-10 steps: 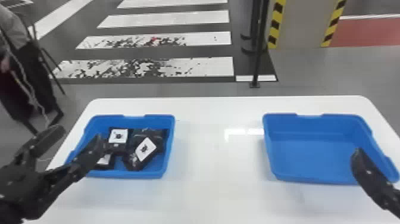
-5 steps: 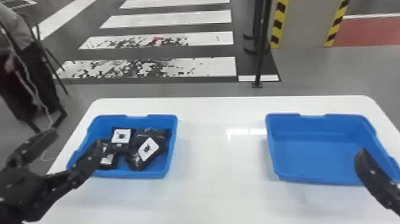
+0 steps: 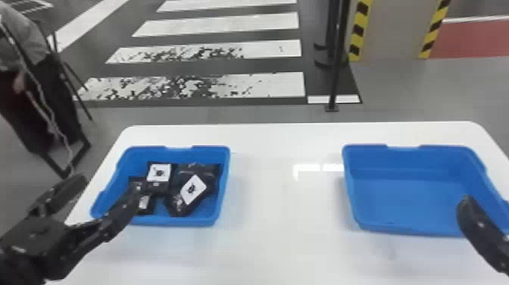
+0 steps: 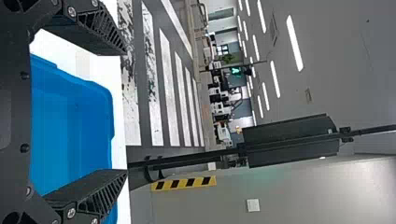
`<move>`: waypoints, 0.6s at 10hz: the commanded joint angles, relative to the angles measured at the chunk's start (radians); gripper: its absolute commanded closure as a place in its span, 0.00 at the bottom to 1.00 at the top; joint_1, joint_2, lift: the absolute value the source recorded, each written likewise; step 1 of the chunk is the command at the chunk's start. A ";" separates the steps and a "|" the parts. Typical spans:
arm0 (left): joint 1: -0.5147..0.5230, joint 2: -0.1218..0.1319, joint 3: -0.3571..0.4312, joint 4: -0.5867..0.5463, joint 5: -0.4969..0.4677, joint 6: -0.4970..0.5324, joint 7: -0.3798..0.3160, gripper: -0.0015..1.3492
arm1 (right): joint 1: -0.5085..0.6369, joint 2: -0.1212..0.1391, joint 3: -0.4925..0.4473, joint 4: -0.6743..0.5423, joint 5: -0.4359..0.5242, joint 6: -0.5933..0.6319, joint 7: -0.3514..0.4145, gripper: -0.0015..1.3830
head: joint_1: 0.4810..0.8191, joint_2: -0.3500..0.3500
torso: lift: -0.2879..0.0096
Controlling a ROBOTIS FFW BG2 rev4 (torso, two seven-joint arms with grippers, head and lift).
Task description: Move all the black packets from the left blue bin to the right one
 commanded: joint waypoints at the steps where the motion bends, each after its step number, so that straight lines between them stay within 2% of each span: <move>1: -0.068 0.040 -0.026 0.047 -0.018 0.068 0.000 0.09 | -0.002 0.001 0.000 0.002 -0.004 0.005 0.000 0.09 | 0.63 0.70 | 0.50; 2: -0.115 0.057 -0.038 0.076 -0.040 0.108 0.000 0.09 | -0.002 0.001 0.002 0.002 -0.006 0.007 0.000 0.09 | 0.63 0.70 | 0.50; 4: -0.223 0.070 -0.040 0.147 -0.108 0.203 0.000 0.09 | -0.002 0.001 0.004 0.004 -0.010 0.012 0.000 0.10 | 0.63 0.71 | 0.50; 6: -0.326 0.098 -0.080 0.224 -0.163 0.296 0.000 0.09 | -0.007 0.001 0.006 0.007 -0.014 0.014 0.002 0.10 | 0.63 0.74 | 0.50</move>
